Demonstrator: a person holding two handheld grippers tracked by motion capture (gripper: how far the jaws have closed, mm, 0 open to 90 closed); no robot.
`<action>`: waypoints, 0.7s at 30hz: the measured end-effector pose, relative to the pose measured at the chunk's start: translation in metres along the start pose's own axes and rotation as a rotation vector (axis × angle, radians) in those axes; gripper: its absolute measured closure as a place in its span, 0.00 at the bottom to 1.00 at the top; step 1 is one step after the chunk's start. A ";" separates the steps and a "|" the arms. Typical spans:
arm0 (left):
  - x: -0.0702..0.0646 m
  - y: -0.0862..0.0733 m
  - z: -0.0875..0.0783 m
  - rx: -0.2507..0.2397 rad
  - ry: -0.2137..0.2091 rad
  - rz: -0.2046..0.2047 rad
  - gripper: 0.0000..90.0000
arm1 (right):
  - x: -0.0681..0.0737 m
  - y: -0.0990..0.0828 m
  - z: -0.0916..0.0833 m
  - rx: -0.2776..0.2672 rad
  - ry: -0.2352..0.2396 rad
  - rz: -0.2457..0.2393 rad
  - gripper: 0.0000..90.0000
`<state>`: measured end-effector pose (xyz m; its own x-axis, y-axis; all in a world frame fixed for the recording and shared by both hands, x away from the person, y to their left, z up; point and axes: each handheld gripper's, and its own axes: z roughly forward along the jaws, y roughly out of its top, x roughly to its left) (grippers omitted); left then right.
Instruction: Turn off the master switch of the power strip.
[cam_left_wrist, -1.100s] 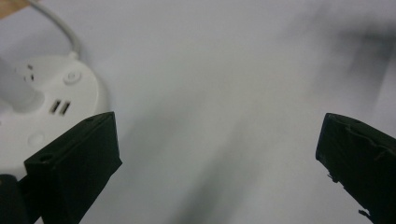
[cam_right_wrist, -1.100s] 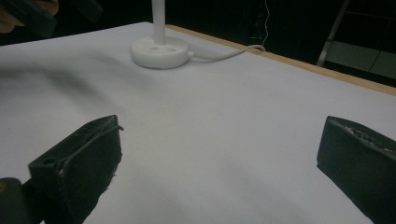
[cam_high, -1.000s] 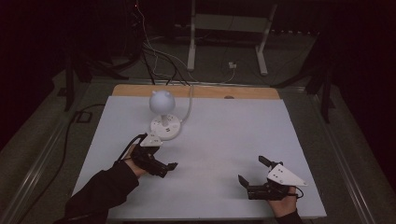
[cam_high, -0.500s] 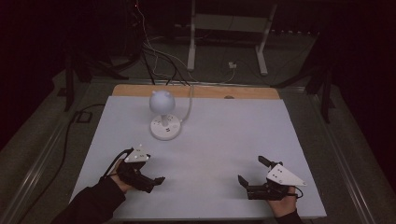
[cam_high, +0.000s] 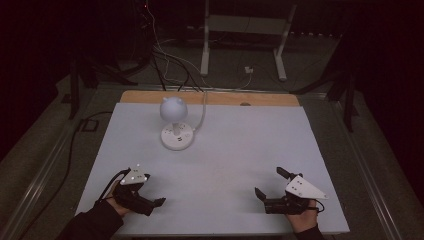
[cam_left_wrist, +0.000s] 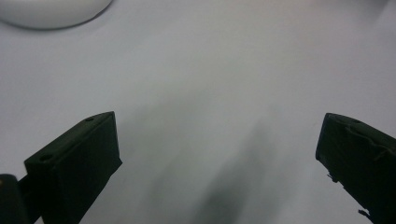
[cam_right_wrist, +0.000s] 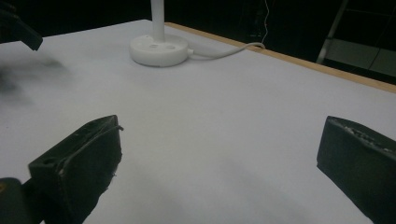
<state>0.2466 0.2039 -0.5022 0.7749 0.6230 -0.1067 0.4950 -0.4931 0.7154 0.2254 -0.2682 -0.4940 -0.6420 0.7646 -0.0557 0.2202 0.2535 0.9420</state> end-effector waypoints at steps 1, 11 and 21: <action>0.001 -0.003 -0.001 -0.001 -0.002 -0.010 0.00 | 0.000 0.000 0.000 0.000 0.000 0.000 0.00; 0.006 -0.020 -0.008 -0.013 0.012 -0.007 0.00 | -0.001 -0.001 0.000 0.004 0.003 -0.001 0.00; 0.008 -0.022 -0.005 -0.063 -0.004 0.007 0.00 | 0.000 -0.001 0.001 0.007 0.006 -0.003 0.00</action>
<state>0.2395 0.2227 -0.5154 0.7802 0.6168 -0.1041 0.4638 -0.4587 0.7579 0.2259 -0.2677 -0.4949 -0.6474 0.7600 -0.0565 0.2233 0.2600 0.9394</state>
